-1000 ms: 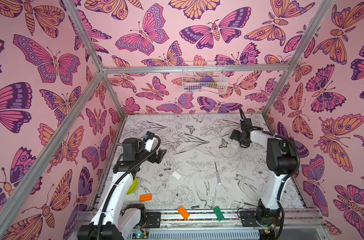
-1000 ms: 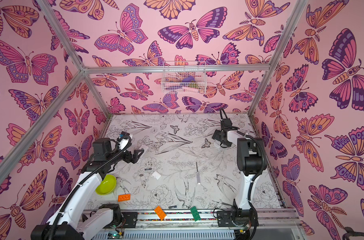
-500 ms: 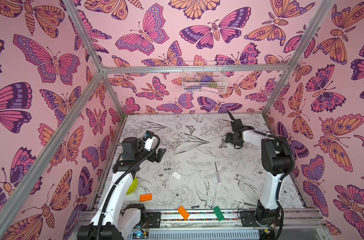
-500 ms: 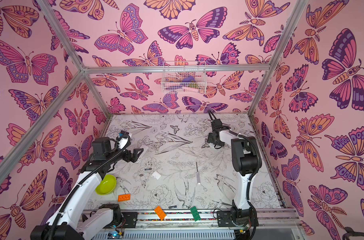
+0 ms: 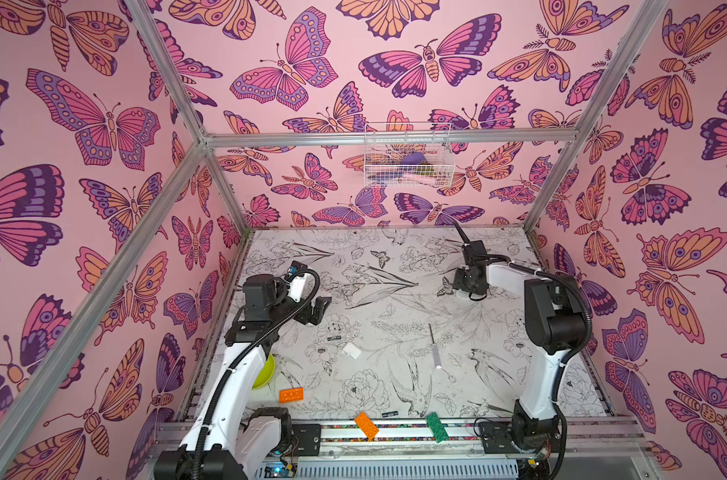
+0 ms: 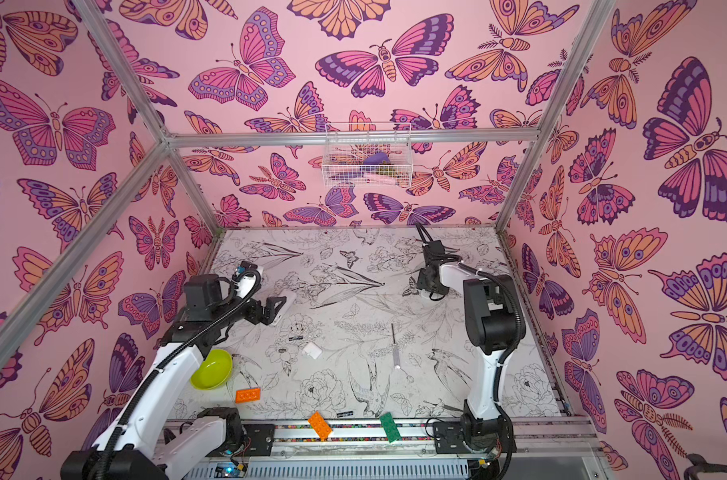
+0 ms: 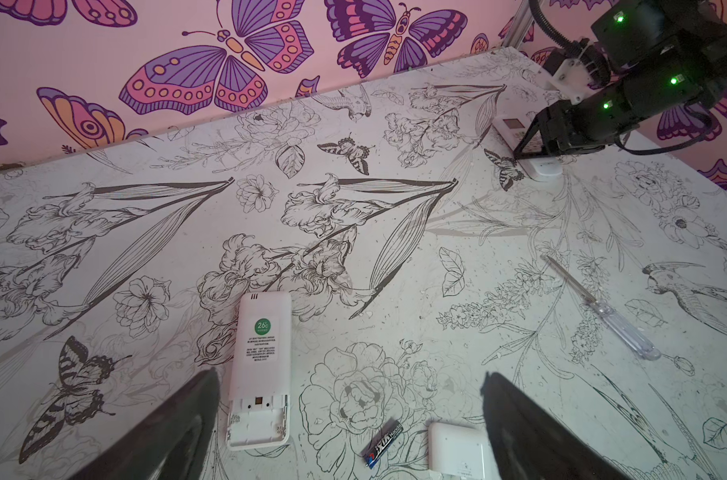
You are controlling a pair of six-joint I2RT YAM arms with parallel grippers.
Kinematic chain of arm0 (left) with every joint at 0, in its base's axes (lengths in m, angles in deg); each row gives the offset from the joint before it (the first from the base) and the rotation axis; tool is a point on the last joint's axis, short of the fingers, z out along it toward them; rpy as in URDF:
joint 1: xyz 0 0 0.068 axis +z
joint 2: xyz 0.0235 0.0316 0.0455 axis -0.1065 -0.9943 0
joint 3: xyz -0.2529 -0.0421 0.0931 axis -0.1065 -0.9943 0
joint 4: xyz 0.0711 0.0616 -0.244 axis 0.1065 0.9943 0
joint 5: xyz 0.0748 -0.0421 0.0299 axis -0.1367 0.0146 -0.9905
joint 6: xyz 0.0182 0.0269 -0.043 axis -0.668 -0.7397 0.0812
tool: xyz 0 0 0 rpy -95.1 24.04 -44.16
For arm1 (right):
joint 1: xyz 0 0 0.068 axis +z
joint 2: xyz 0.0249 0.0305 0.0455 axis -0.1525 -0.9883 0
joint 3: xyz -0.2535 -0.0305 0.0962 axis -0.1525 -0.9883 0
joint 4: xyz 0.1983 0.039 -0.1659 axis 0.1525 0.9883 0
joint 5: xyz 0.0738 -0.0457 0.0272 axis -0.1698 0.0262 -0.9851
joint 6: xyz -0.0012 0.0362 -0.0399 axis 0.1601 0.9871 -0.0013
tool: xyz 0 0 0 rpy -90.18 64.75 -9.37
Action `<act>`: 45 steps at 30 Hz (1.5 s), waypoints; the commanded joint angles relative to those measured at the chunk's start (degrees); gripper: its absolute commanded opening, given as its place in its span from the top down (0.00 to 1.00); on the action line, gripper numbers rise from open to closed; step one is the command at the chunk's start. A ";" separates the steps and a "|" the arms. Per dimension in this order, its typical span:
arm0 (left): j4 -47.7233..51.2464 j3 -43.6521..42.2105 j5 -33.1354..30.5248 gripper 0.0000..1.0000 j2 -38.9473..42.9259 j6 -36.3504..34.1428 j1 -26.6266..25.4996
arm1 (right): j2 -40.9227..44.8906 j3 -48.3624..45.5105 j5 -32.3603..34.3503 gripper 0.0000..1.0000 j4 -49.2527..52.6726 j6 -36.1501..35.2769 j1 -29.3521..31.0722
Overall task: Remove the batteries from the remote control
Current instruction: 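Lift the AC remote with the right gripper and carry it toward the left gripper, then bring the left gripper to the AC remote while the right gripper holds it up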
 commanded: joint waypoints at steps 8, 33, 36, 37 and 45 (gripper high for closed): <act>-2.42 -3.50 -1.45 0.00 1.35 -3.06 0.63 | 10.85 -5.31 -8.96 0.65 -3.57 -11.78 5.61; 24.82 15.39 17.65 0.00 -5.06 -38.16 -3.96 | 32.16 -22.95 -43.47 0.77 -12.31 -39.73 20.86; 27.90 19.26 17.28 0.00 -7.01 -48.79 -4.70 | 33.40 -22.28 -41.59 0.80 -8.06 -42.55 21.48; 28.18 20.27 17.24 0.00 -7.87 -51.96 -4.77 | 33.88 -22.64 -41.22 0.80 -8.16 -42.64 21.47; 31.51 27.46 16.79 0.00 -14.90 -87.00 -9.41 | 34.54 -20.61 -38.01 0.80 -0.91 -48.44 21.46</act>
